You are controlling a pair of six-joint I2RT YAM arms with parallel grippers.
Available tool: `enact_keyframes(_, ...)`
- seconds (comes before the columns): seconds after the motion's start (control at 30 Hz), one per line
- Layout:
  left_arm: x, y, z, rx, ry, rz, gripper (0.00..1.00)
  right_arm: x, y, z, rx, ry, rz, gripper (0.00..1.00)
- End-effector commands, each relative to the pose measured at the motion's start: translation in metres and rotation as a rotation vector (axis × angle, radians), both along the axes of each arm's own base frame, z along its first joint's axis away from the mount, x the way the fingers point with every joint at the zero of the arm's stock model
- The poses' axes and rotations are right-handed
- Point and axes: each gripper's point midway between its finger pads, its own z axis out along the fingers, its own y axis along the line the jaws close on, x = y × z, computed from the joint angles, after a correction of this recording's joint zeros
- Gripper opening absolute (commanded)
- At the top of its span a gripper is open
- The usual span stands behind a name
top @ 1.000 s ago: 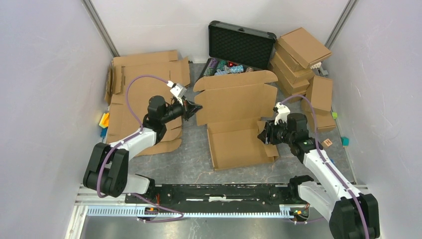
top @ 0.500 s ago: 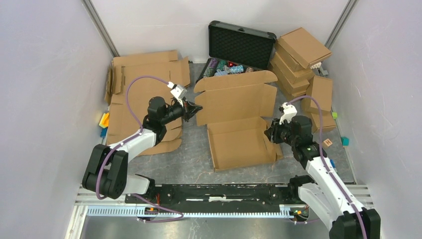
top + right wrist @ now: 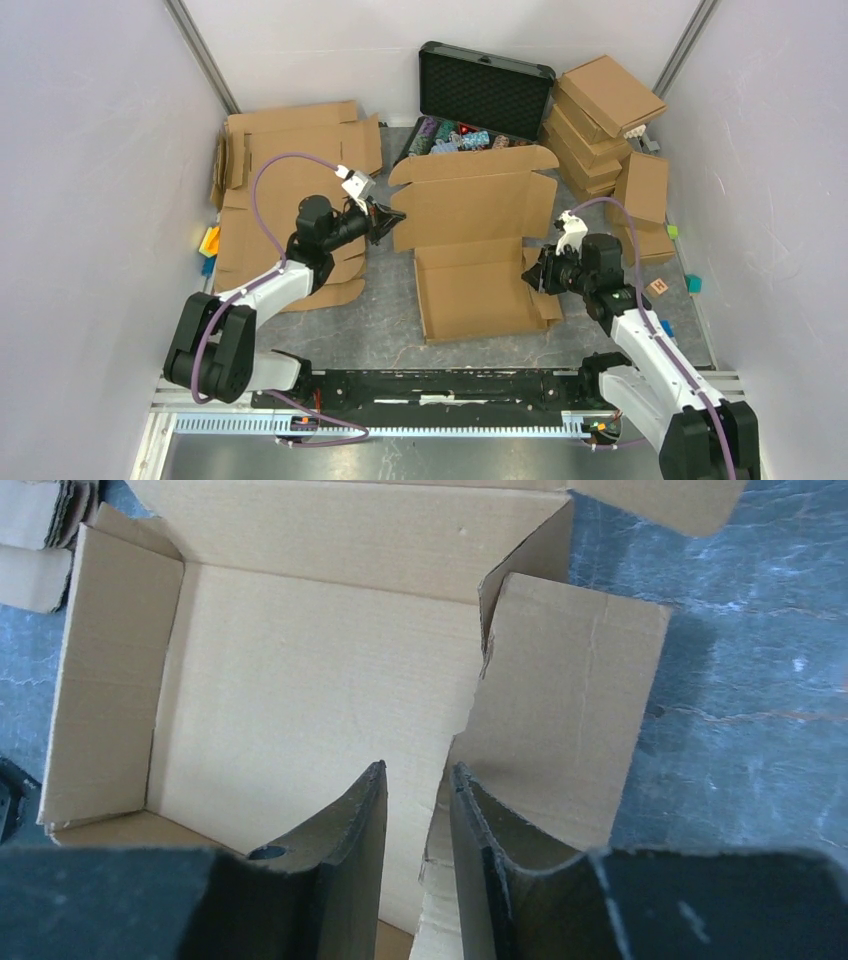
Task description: Fold the paper box
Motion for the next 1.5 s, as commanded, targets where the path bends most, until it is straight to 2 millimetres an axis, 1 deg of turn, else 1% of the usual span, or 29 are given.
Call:
enact_keyframes(0.0, 0.001, 0.003, 0.012, 0.023, -0.084, 0.015, 0.02, 0.019, -0.019, 0.033, -0.091, -0.139, -0.057, 0.32)
enact_keyframes(0.07, 0.003, 0.006, 0.013, 0.026, -0.090, 0.036, 0.02, 0.028, -0.044, 0.039, -0.174, -0.175, -0.184, 0.31)
enact_keyframes(0.1, 0.003, 0.007, 0.013, 0.028, -0.092, 0.044, 0.02, 0.029, -0.053, 0.043, -0.194, -0.194, -0.239, 0.33)
enact_keyframes(0.13, 0.003, 0.008, 0.013, 0.030, -0.095, 0.051, 0.02, 0.031, -0.064, 0.046, -0.217, -0.213, -0.298, 0.36)
enact_keyframes(0.17, 0.004, 0.010, 0.014, 0.033, -0.101, 0.060, 0.02, 0.032, -0.071, 0.051, -0.226, -0.229, -0.344, 0.38)
enact_keyframes(0.23, 0.004, 0.011, 0.015, 0.038, -0.106, 0.064, 0.02, 0.032, -0.093, 0.055, -0.275, -0.239, -0.460, 0.41)
enact_keyframes(0.27, 0.004, 0.011, 0.014, 0.042, -0.104, 0.065, 0.02, 0.031, -0.101, 0.055, -0.300, -0.236, -0.497, 0.44)
enact_keyframes(0.33, 0.004, 0.012, 0.014, 0.049, -0.105, 0.067, 0.02, 0.029, -0.111, 0.050, -0.348, -0.210, -0.533, 0.46)
enact_keyframes(0.43, 0.006, 0.016, 0.013, 0.069, -0.111, 0.089, 0.02, 0.027, -0.116, 0.030, -0.386, -0.124, -0.530, 0.48)
enact_keyframes(0.53, 0.008, 0.023, 0.014, 0.095, -0.117, 0.127, 0.02, 0.025, -0.105, 0.006, -0.328, -0.048, -0.471, 0.52)
enact_keyframes(0.6, 0.008, 0.025, 0.014, 0.097, -0.117, 0.143, 0.02, 0.023, -0.101, -0.003, -0.275, -0.022, -0.457, 0.55)
enact_keyframes(0.7, 0.011, 0.031, 0.011, 0.133, -0.133, 0.170, 0.02, 0.022, -0.115, -0.007, -0.291, -0.017, -0.509, 0.56)
enact_keyframes(0.77, 0.012, 0.033, 0.013, 0.136, -0.139, 0.182, 0.02, 0.019, -0.124, -0.012, -0.316, -0.012, -0.539, 0.56)
enact_keyframes(0.8, 0.012, 0.034, 0.013, 0.135, -0.142, 0.185, 0.02, 0.018, -0.121, -0.017, -0.305, -0.002, -0.528, 0.56)
enact_keyframes(0.83, 0.012, 0.034, 0.013, 0.134, -0.144, 0.184, 0.02, 0.018, -0.114, -0.021, -0.283, 0.009, -0.496, 0.56)
enact_keyframes(0.9, 0.010, 0.032, 0.014, 0.126, -0.144, 0.178, 0.02, 0.014, -0.100, -0.033, -0.244, 0.055, -0.422, 0.58)
enact_keyframes(0.97, 0.008, 0.029, 0.016, 0.113, -0.155, 0.158, 0.02, 0.009, -0.081, -0.039, -0.196, 0.087, -0.318, 0.62)
enact_keyframes(1.1, 0.001, 0.022, 0.023, 0.077, -0.183, 0.106, 0.02, 0.003, -0.053, -0.037, -0.080, 0.084, -0.189, 0.63)
enact_keyframes(1.2, -0.004, 0.017, 0.025, 0.068, -0.193, 0.067, 0.02, -0.002, -0.037, -0.032, -0.017, 0.091, -0.117, 0.63)
enact_keyframes(1.23, -0.007, 0.014, 0.026, 0.046, -0.170, 0.052, 0.02, -0.003, -0.033, -0.030, 0.004, 0.091, -0.094, 0.63)
enact_keyframes(1.3, -0.010, 0.011, 0.026, 0.037, -0.165, 0.033, 0.02, -0.005, -0.026, -0.028, 0.038, 0.092, -0.063, 0.64)
enact_keyframes(1.37, -0.011, 0.011, 0.026, 0.034, -0.161, 0.030, 0.02, -0.005, -0.022, -0.026, 0.057, 0.087, -0.054, 0.66)
enact_keyframes(1.47, -0.011, 0.011, 0.025, 0.031, -0.151, 0.032, 0.04, -0.006, -0.015, -0.024, 0.108, 0.072, -0.039, 0.73)
